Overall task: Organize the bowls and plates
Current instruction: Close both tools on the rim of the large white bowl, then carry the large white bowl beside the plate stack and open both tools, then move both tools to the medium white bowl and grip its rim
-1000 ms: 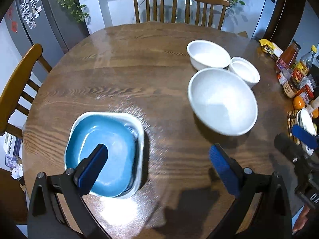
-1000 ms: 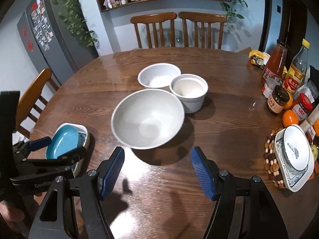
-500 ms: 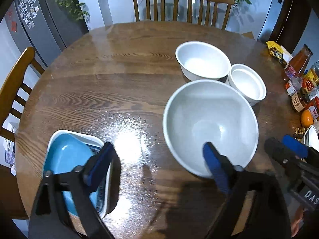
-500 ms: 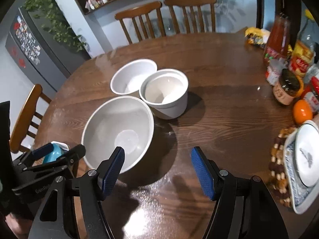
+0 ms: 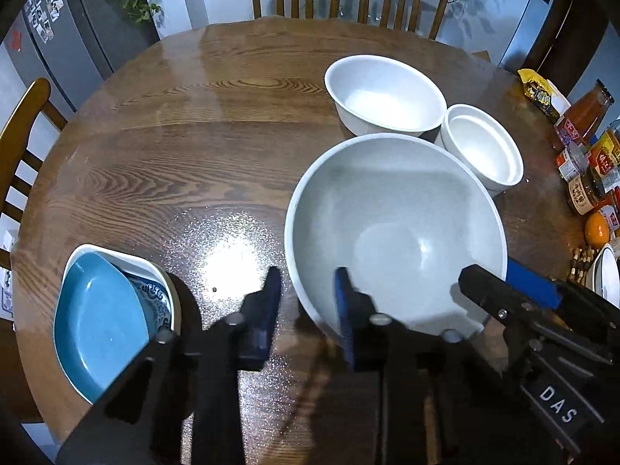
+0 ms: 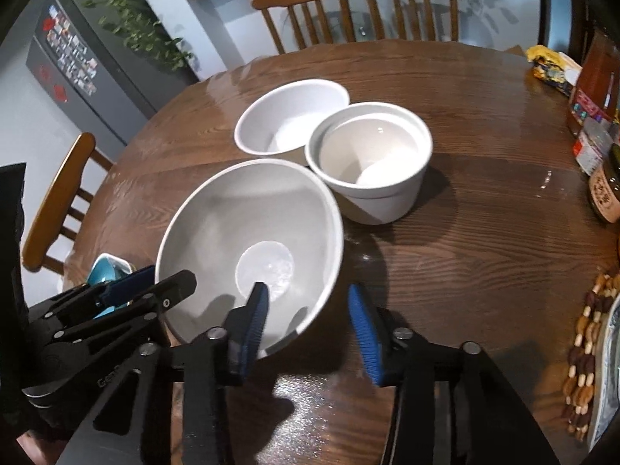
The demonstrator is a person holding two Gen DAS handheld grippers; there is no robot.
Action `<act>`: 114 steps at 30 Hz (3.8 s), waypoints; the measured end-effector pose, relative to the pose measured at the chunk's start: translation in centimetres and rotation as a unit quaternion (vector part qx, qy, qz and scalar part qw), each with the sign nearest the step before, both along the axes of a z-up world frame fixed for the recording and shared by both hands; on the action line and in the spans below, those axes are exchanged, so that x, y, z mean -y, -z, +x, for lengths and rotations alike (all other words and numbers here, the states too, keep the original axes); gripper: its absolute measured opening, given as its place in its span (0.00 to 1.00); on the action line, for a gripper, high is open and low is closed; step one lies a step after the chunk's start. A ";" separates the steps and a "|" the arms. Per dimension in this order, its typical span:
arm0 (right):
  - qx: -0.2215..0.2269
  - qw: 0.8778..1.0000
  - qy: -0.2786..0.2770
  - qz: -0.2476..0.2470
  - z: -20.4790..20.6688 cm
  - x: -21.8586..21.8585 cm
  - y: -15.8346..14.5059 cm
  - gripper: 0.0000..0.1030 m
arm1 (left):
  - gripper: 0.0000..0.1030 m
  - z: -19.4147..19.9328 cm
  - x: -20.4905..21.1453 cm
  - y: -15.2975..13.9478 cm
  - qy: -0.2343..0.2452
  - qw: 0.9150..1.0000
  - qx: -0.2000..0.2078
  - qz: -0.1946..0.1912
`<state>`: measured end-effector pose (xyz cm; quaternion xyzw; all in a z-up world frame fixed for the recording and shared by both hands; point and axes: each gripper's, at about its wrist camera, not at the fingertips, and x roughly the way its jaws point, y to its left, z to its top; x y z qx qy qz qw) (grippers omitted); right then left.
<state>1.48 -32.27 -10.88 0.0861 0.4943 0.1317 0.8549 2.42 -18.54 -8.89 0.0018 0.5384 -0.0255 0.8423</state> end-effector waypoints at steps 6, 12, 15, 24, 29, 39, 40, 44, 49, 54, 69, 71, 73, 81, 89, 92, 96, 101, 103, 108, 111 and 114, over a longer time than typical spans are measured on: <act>0.003 1.000 -0.003 -0.012 0.3 0.0 0.1 0.25 | 0.20 0.1 0.1 0.3 0.004 1.000 0.003 0.007; 0.010 1.000 0.004 -0.016 0.1 0.1 -0.1 0.20 | 0.20 -0.2 0.2 0.1 0.009 1.000 0.007 0.006; 0.019 1.000 0.007 -0.020 -0.2 0.0 -0.6 0.20 | 0.20 -0.5 0.3 -0.4 0.014 1.000 0.014 0.009; 0.044 0.999 0.009 -0.025 -1.7 -0.3 -2.5 0.20 | 0.20 -1.8 -0.1 -2.0 0.021 0.999 0.036 0.010; 0.051 0.998 0.008 -0.028 -2.5 -0.7 -3.2 0.20 | 0.20 -2.7 -0.5 -2.6 0.021 0.999 0.048 0.007; 0.057 0.997 0.003 -0.048 -4.1 -1.9 -3.5 0.20 | 0.20 -4.0 -1.1 -2.7 0.027 0.998 0.048 0.008; 0.056 0.997 0.004 -0.048 -4.2 -1.9 -3.5 0.20 | 0.20 -4.1 -1.1 -2.6 0.029 0.998 0.046 0.010; 0.044 0.998 0.003 -0.046 -4.8 -2.0 -3.1 0.20 | 0.20 -4.9 -1.4 -2.1 0.039 0.999 0.035 0.012; 0.024 0.999 -0.006 -0.037 -5.9 -2.3 -2.4 0.20 | 0.20 -6.0 -2.1 -1.4 0.049 0.998 0.022 0.015; 0.004 0.999 -0.016 -0.039 -7.1 -3.3 -1.3 0.20 | 0.20 -7.5 -3.0 -0.5 0.053 0.998 0.009 0.021; -0.029 0.999 -0.026 -0.028 -8.1 -4.7 0.0 0.20 | 0.23 -9.1 -4.7 1.1 0.055 0.998 -0.008 0.028; -0.035 0.999 -0.021 -0.018 -8.0 -4.4 0.0 0.20 | 0.24 -9.1 -5.0 1.0 0.055 0.998 -0.008 0.028; -0.034 0.999 -0.015 -0.022 -8.0 -4.4 -0.2 0.24 | 0.41 -8.9 -5.3 0.8 0.052 0.998 -0.006 0.027; 0.003 1.000 0.031 0.000 -8.1 -1.5 -2.7 0.47 | 0.61 -8.2 -8.0 -1.4 0.018 1.000 0.018 0.011; 0.031 0.997 0.064 -0.012 -7.5 1.3 -5.6 0.48 | 0.66 -7.0 -8.5 -5.3 0.010 0.999 0.051 -0.007; 0.050 0.997 0.056 -0.024 -6.8 1.5 -7.3 0.48 | 0.72 -6.3 -7.2 -7.6 0.027 0.997 0.077 -0.007; 0.070 0.996 0.048 -0.027 -5.9 2.2 -9.6 0.48 | 0.75 -5.4 -5.3 -10.5 0.052 0.992 0.113 -0.012; 0.084 0.995 0.042 -0.046 -3.5 2.7 -11.9 0.48 | 0.75 -2.3 -3.0 -13.0 0.061 0.989 0.135 -0.005; 0.082 0.995 0.031 -0.053 -2.0 2.6 -12.3 0.48 | 0.75 -1.2 -2.5 -13.4 0.060 0.989 0.134 -0.006; 0.063 0.996 0.022 -0.060 1.7 2.7 -12.4 0.48 | 0.75 2.3 -1.5 -13.0 0.044 0.993 0.112 -0.010; 0.056 0.996 0.012 -0.063 3.9 2.7 -12.1 0.48 | 0.75 4.1 -0.9 -12.1 0.033 0.994 0.099 0.000; 0.043 0.997 0.004 -0.066 6.0 2.3 -11.0 0.48 | 0.75 6.0 -0.6 -10.5 0.025 0.997 0.077 -0.001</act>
